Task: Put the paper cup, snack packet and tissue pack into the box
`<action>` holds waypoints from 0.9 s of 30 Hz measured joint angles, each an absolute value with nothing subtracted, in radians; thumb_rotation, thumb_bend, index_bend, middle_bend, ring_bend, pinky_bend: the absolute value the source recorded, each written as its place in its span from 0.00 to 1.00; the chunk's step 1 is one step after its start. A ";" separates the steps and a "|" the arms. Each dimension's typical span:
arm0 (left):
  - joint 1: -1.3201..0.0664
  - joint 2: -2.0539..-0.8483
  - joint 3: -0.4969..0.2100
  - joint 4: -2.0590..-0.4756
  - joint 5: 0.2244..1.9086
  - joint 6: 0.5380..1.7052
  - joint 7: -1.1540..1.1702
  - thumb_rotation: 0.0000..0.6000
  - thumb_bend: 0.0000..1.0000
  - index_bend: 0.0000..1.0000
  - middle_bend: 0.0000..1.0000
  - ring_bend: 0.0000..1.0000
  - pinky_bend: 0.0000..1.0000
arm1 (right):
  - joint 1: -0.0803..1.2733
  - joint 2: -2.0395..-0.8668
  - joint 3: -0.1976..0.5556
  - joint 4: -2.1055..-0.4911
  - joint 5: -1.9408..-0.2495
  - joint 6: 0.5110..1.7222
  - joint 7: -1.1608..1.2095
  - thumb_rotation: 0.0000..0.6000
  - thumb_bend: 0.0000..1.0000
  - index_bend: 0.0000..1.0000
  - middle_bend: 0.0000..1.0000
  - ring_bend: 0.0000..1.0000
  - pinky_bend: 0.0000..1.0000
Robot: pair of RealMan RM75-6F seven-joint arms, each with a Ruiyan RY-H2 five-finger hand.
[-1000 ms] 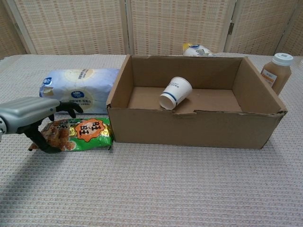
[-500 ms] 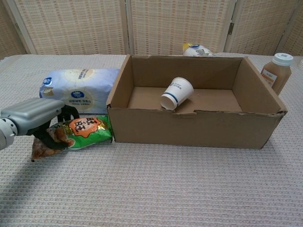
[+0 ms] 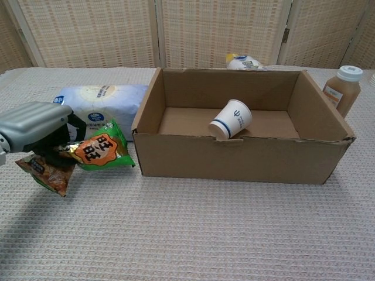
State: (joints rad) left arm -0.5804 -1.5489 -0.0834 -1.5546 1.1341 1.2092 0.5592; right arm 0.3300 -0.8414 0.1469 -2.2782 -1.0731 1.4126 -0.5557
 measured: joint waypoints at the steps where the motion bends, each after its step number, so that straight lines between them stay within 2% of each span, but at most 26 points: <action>1: -0.580 -1.535 -0.087 -1.575 1.135 1.215 0.570 1.00 0.46 0.83 0.96 0.81 0.94 | 0.330 -0.841 0.147 -2.278 -1.073 1.413 -0.555 1.00 0.04 0.06 0.00 0.00 0.00; 10: -0.589 -1.337 -0.165 -1.837 1.124 1.281 0.707 1.00 0.47 0.83 0.97 0.81 0.95 | 0.333 -0.841 0.146 -2.277 -1.065 1.405 -0.553 1.00 0.04 0.06 0.00 0.00 0.00; 15: -0.651 -1.241 -0.256 -1.972 1.085 1.279 0.815 1.00 0.47 0.83 0.97 0.81 0.94 | 0.331 -0.841 0.147 -2.281 -1.072 1.413 -0.553 1.00 0.04 0.06 0.00 0.00 0.00; 22: -0.807 -1.250 -0.384 -2.035 0.981 1.247 0.889 1.00 0.48 0.83 0.97 0.81 0.94 | 0.328 -0.831 0.151 -2.286 -1.075 1.419 -0.542 1.00 0.04 0.06 0.00 0.00 0.00; 27: -0.932 -1.353 -0.439 -1.997 0.912 1.229 0.916 1.00 0.48 0.83 0.97 0.81 0.94 | 0.324 -0.818 0.155 -2.288 -1.078 1.423 -0.526 1.00 0.04 0.06 0.00 0.00 0.00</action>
State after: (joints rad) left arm -0.9320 -1.3535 -0.4388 -1.9971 0.9123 1.2290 0.9162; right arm 0.3238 -0.8183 0.1551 -2.2879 -1.0782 1.4229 -0.5256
